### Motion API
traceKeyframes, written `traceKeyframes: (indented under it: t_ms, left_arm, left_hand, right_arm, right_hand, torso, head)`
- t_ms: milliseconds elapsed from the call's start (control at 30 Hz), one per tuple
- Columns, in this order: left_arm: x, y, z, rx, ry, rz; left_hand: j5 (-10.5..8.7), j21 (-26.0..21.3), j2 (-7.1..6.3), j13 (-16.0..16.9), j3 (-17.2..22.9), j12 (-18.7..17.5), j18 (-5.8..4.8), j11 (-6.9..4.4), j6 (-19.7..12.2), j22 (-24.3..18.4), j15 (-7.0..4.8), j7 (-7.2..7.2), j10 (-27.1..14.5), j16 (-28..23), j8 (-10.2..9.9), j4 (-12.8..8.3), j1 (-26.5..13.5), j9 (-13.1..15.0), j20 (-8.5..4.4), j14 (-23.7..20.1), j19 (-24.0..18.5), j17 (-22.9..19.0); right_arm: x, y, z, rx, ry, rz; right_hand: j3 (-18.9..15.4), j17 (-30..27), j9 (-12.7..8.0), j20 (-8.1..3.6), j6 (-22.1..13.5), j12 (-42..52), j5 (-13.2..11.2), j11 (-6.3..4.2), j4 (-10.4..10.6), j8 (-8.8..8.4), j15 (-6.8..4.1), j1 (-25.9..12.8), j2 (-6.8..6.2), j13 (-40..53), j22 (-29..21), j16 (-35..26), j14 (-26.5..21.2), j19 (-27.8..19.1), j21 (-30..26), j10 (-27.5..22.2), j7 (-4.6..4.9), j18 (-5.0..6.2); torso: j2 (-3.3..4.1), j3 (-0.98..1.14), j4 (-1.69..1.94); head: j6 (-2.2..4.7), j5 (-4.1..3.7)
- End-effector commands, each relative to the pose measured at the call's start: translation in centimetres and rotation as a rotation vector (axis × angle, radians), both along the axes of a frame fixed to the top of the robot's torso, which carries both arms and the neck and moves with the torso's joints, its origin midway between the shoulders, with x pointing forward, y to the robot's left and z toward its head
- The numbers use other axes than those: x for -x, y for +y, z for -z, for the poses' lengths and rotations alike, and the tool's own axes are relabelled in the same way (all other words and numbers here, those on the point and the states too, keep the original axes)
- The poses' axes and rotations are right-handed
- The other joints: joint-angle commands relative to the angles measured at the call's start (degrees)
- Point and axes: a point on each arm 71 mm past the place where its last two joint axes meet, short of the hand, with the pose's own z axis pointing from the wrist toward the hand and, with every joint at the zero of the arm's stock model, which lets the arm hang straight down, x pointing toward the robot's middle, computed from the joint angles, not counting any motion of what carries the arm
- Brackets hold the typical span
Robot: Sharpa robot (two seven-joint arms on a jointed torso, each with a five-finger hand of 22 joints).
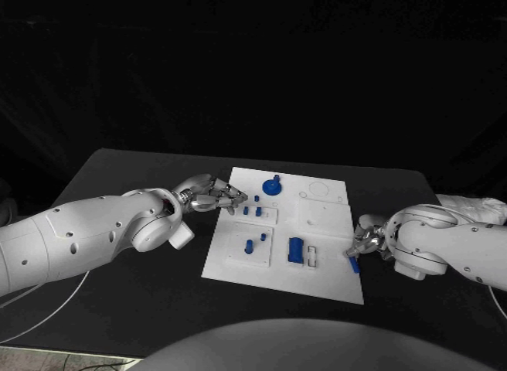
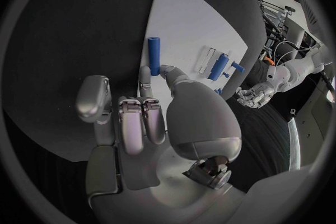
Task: Assemble the parts on the task board
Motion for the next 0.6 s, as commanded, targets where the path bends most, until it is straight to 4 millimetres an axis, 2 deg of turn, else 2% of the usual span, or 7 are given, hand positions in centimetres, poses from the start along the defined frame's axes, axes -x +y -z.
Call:
traceKeyframes:
  t_ms: [33, 400, 600]
  left_arm:
    - [0.1, -0.2, 0.0, 0.005, 0.005, 0.013]
    - [0.0, -0.3, 0.0, 0.002, 0.009, 0.015]
    - [0.0, -0.3, 0.0, 0.001, 0.010, 0.015]
  left_hand:
    - [0.39, -0.18, -0.13, -0.06, 0.38, 0.34, 0.82, 0.12, 0.01, 0.07, 0.06, 0.18, 0.11, 0.36, 0.33, 0.00, 0.59, 0.06, 0.05, -0.06, 0.32, -0.09]
    - [0.39, -0.18, -0.13, -0.06, 0.38, 0.34, 0.82, 0.12, 0.01, 0.07, 0.06, 0.18, 0.11, 0.36, 0.33, 0.00, 0.59, 0.06, 0.05, -0.06, 0.32, -0.09]
    - [0.39, -0.18, -0.13, -0.06, 0.38, 0.34, 0.82, 0.12, 0.01, 0.07, 0.06, 0.18, 0.11, 0.36, 0.33, 0.00, 0.59, 0.06, 0.05, -0.06, 0.32, -0.09]
  right_arm:
    - [1.2, -0.2, 0.7, -0.046, 0.089, 0.061]
    - [0.9, 0.9, -1.5, -0.174, 0.149, 0.123]
    - [0.7, 1.9, -1.6, -0.233, 0.195, 0.150]
  right_hand:
    - [2.11, 15.09, -13.77, -0.10, -0.05, 0.22, 0.30, 0.04, -1.59, -3.53, 0.18, -0.80, -0.27, 15.10, 6.83, 0.20, 5.87, -0.25, -0.41, 6.06, -0.32, 0.92]
    - [2.61, 15.09, -13.37, -0.15, -0.31, 0.22, -0.34, 0.04, -1.63, -3.73, 0.16, -1.73, -0.37, 15.10, 6.84, 0.20, 5.87, -0.11, -0.53, 6.06, -0.29, 0.91]
    - [2.91, 15.09, -13.14, -0.14, -0.55, 0.22, -0.68, 0.12, -1.47, -3.94, 0.20, -2.54, -0.30, 15.10, 6.76, 0.20, 5.87, -0.19, -0.92, 6.06, -0.19, 0.96]
  torso:
    - [-0.07, 0.00, 0.04]
    - [0.00, 0.01, 0.03]
    - [0.01, 0.02, 0.05]
  head:
    - [-0.01, -0.08]
    - [-0.01, -0.46]
    - [-0.01, -0.42]
